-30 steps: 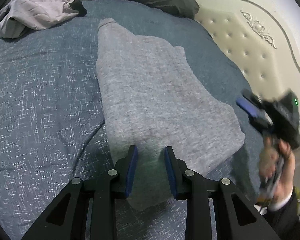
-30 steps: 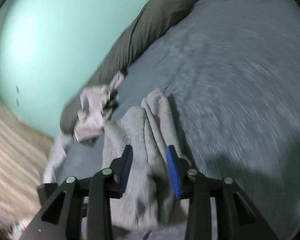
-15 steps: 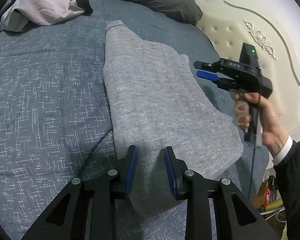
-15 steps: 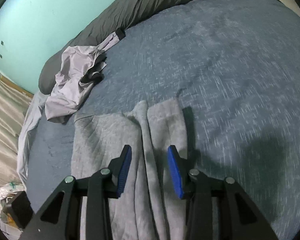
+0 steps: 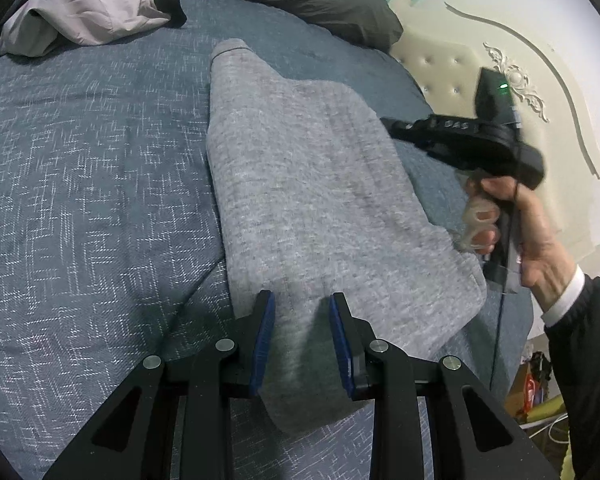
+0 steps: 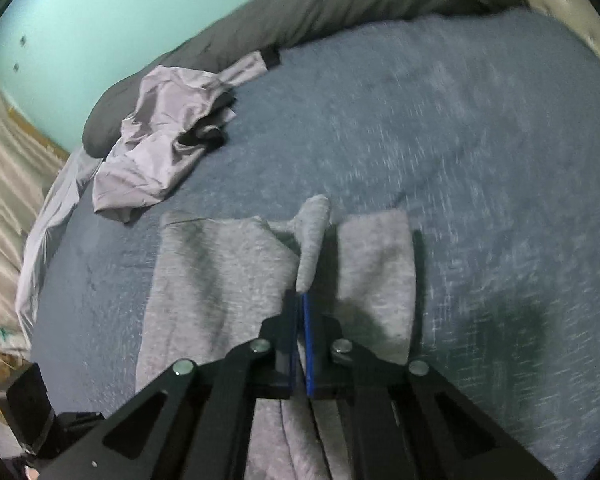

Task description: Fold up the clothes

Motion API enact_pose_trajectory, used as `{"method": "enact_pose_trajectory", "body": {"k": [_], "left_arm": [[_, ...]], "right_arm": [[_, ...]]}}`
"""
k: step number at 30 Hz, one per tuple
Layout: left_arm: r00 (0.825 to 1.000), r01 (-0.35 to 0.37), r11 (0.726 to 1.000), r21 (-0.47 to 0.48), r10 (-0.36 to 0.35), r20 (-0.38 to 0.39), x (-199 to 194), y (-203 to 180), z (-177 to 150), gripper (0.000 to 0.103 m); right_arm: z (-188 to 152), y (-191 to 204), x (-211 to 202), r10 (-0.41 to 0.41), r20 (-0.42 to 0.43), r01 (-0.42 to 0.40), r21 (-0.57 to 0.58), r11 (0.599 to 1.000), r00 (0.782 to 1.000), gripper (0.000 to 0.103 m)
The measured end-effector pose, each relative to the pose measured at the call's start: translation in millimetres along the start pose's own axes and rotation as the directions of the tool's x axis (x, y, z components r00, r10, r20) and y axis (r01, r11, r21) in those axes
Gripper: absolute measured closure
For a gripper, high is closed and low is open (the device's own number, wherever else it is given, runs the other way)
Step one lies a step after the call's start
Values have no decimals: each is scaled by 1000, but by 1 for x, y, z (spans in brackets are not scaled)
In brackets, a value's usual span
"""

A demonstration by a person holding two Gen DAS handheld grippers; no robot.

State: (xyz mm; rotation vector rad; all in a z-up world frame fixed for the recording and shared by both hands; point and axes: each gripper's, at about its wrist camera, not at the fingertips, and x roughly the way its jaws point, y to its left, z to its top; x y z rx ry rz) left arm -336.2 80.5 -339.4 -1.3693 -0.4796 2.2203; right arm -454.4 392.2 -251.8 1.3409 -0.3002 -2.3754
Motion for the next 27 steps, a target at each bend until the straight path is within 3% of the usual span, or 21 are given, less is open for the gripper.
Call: {"method": "enact_pose_trajectory", "body": {"k": [6,13,17,21,23,25,27], "left_arm": [[1000,-3,1000,-1,3,-4,-4,1,-3,73],[1000,-10,1000,10,11,-11,-1,-4,-1,73],[1000,-10,1000,11,10,-15,-1,-4,-1,73],[1000,-15,1000,10,15,-9,-1,-9,-1,73],[1000,-18,1000,4,18,-4,-1,-13,-1,73],[1000,-23,1000,3,23,-3,-2,-12,-2,73],[1000,-28,1000,1,28,-3,-2,-13,-3,73]], "right_arm": [[4,2,-34,-76,81,82,-62,995,994,101],[-7,-50,1,-121,1,121,57,991,993,101],[-10,-66,5,-69,8,67,145,987,998,100],[-12,-57,-25,-74,90,63,120,991,993,99],[-15,-47,-43,12,123,-26,107,994,992,98],[-18,-33,-48,86,98,-92,68,993,992,98],[-25,-15,-41,141,16,-141,6,990,990,98]]}}
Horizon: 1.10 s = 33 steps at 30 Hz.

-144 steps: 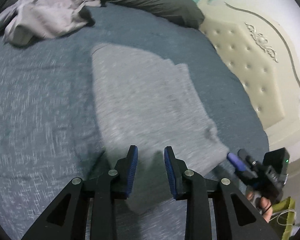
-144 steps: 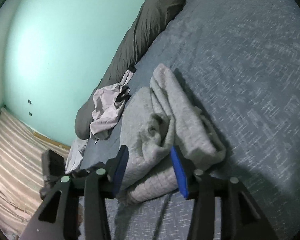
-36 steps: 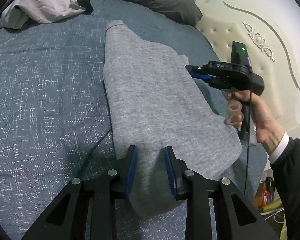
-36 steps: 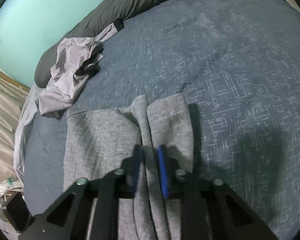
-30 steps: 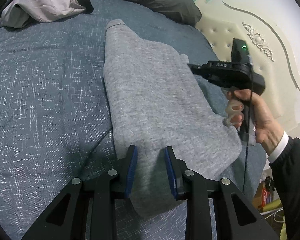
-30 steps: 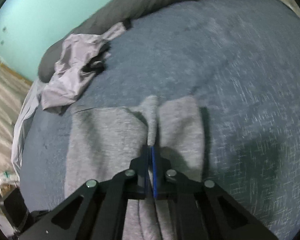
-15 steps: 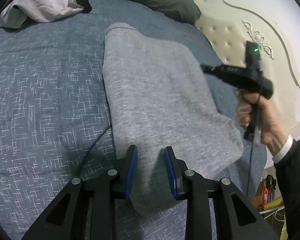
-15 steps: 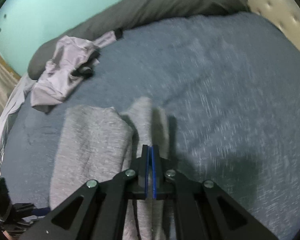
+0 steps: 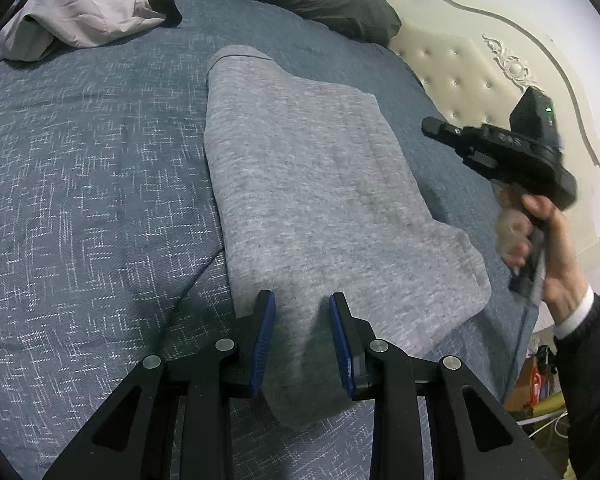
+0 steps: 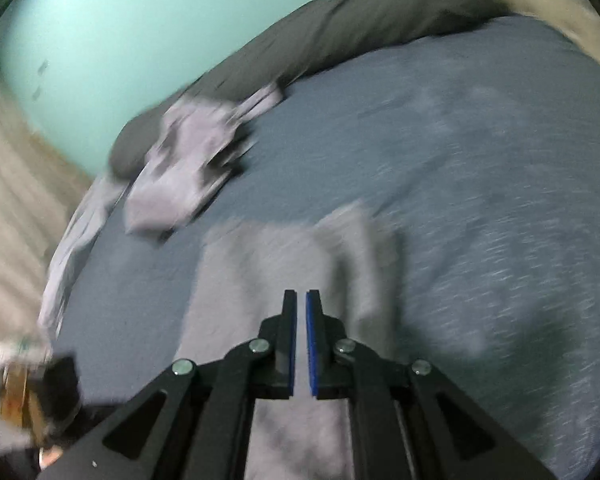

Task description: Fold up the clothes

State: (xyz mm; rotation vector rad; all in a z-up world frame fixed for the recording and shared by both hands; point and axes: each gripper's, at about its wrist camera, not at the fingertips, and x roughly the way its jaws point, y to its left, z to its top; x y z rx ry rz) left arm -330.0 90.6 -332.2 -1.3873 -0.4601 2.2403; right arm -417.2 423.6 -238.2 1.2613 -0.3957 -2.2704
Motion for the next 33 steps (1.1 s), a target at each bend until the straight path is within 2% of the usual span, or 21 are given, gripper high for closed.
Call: {"method": "enact_pose_trajectory", "body": {"k": [2,5,7,9,10,12,15,19,21,24,27,30,33], "left_arm": [[1000,-3,1000,0,3,-2,-1,-2,0,73],[1000,-2,1000,6,2,-6,-2,-6,-1,73],[1000,1,1000,11,-1,-8,-5,-7,-2,73],[1000,-1,1000,18,1,-10,-7,-7,-2,72],[1000,-1,1000,18,1,-10,-7,-7,-2,72],[1000,-1,1000,19,2,-10,-7,-6,-1,73],[1000,-2,1000,9,2,-9,-5,-5,-1,72],[1000,4,1000,17,-3,-14,-8,-9,-6,72],[1000,6,1000,27,-5,-20,-10,-12,-9,72],[1000,-3,1000,24,3,-5,-12,-14,-8,72],[1000,3,1000,14,-3,8,-15,-15,-6,72],[1000,5,1000,17,-5,1,-13,-18,-6,72],[1000,-2,1000,14,2,-21,-7,-19,-9,72]], "right_arm": [[-9,8,20,6,-112,-10,-35,999,994,98],[-20,-5,45,-57,-211,54,-21,998,976,98],[-22,-21,41,-126,-183,130,11,991,975,100],[-22,-26,29,-119,-137,127,51,991,983,100],[-22,-21,22,-119,-117,125,44,991,986,97],[-22,-6,15,-67,-109,66,-10,998,992,97],[-25,13,18,-16,-150,4,-79,997,989,97],[-41,0,30,-62,-244,48,-60,997,968,97],[-47,-11,23,-89,-238,81,-43,996,967,98],[-54,-14,0,-90,-183,86,-30,996,979,98],[-59,-1,-18,-33,-153,27,-44,999,988,97],[-73,9,-25,62,-177,-69,-37,997,982,97],[-92,6,-20,26,-248,-40,-51,998,968,98]]}}
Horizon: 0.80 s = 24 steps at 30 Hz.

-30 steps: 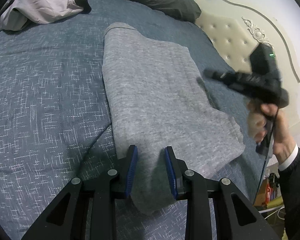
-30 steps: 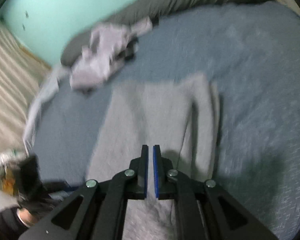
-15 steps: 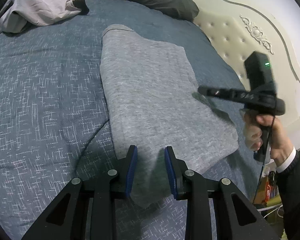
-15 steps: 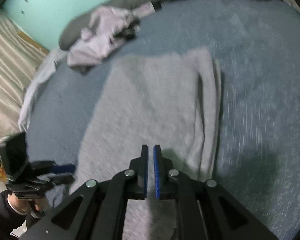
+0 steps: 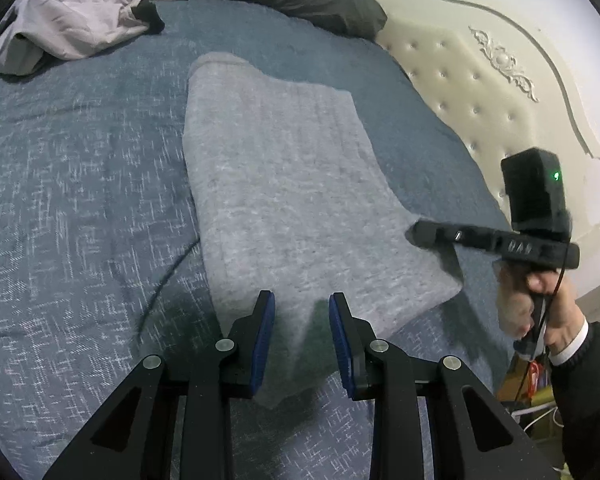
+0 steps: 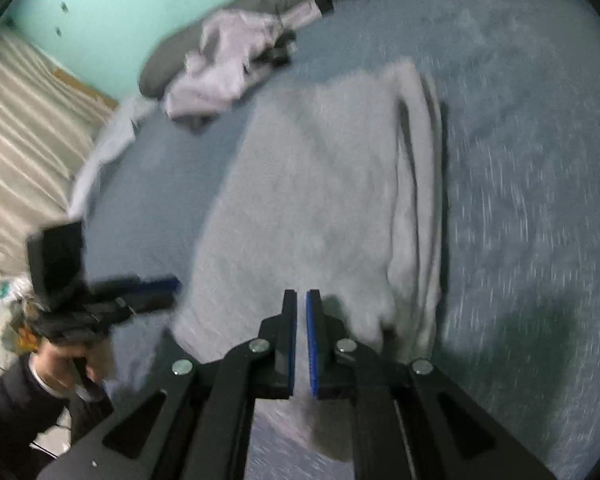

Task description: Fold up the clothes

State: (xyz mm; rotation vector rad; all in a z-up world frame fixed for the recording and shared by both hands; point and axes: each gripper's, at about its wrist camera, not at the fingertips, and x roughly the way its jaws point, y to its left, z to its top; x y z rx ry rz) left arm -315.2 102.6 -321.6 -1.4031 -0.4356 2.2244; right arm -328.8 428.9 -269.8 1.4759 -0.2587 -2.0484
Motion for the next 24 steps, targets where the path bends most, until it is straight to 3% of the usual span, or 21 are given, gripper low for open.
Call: {"method": "enact_pose_trajectory", "body": {"k": [3,7,11,15,18,24], "left_arm": [[1000,3,1000,-13,-3,-15,5,2,-6,72],[1000,-12,1000,-1,12,-9,2,-3,-6,72],[1000,13,1000,19,-14,7,2,-19,0,72],[999,44,998,48,-43,-30,20,-37,-1,71],[997,51,998,40,-49,-55,35,-37,-6,68],[996,62,997,45,-59,-60,40,-34,-13,69]], "right_arm": [[-13,-18,0,-36,-17,37,56,998,999,100],[-23,-25,-19,-77,22,74,84,994,997,100],[-21,-1,-29,-24,63,21,44,999,998,99],[-26,16,-12,33,18,-34,39,999,999,99],[-32,13,6,5,-38,-3,45,999,999,99],[-45,-29,6,-62,-45,68,168,983,997,102]]}}
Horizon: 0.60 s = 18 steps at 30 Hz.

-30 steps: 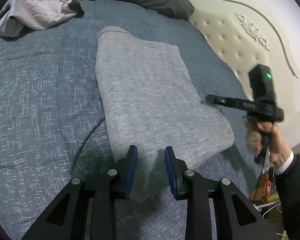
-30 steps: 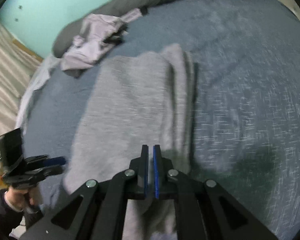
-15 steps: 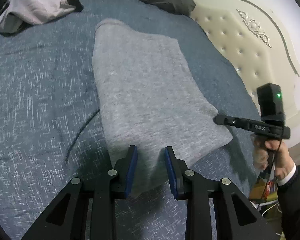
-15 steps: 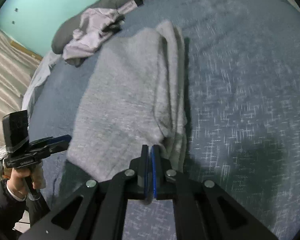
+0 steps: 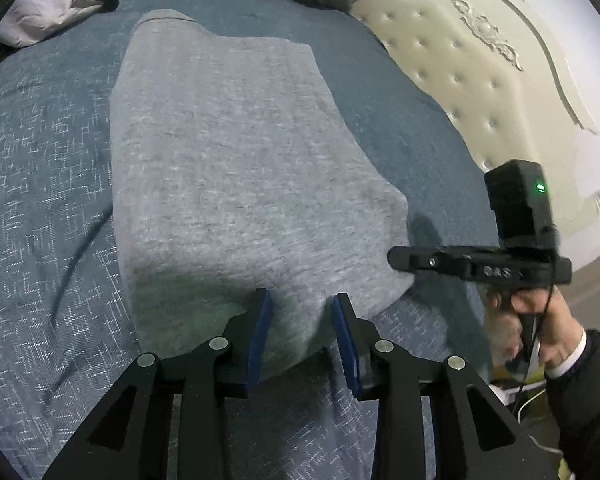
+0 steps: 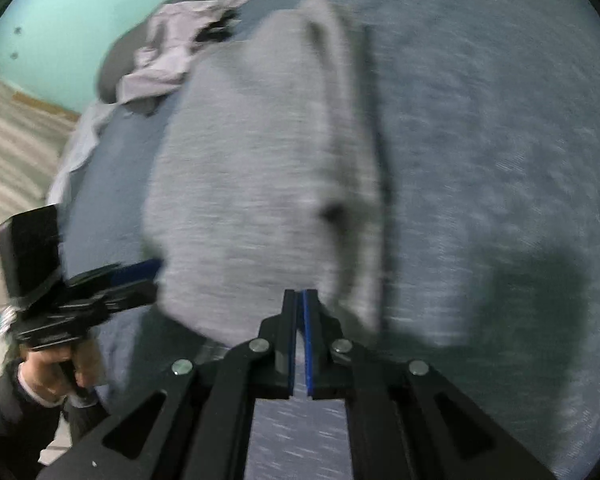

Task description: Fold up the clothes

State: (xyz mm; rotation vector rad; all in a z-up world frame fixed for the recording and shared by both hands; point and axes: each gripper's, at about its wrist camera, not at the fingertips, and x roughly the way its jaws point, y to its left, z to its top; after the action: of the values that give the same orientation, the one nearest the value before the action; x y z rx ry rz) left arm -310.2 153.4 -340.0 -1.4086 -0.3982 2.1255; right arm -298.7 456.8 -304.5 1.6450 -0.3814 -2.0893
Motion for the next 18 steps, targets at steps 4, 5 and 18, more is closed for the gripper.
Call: {"method": "enact_pose_trajectory", "body": {"k": [4,5,18], "left_arm": [[1000,-5,1000,11,5,6,-5,-4,2,68],[1000,-7,1000,16,7,16,-10,-4,3,68],[996,-75,994,-79,78,32,-38,46,-4,68]], "right_arm": [[-3,-3,-11,-12,15,12,7,1000,1000,102],[-2,0,-14,-21,23,21,-5,1000,1000,102],[6,17,-8,12,60,-12,-11,1000,998,100]]}}
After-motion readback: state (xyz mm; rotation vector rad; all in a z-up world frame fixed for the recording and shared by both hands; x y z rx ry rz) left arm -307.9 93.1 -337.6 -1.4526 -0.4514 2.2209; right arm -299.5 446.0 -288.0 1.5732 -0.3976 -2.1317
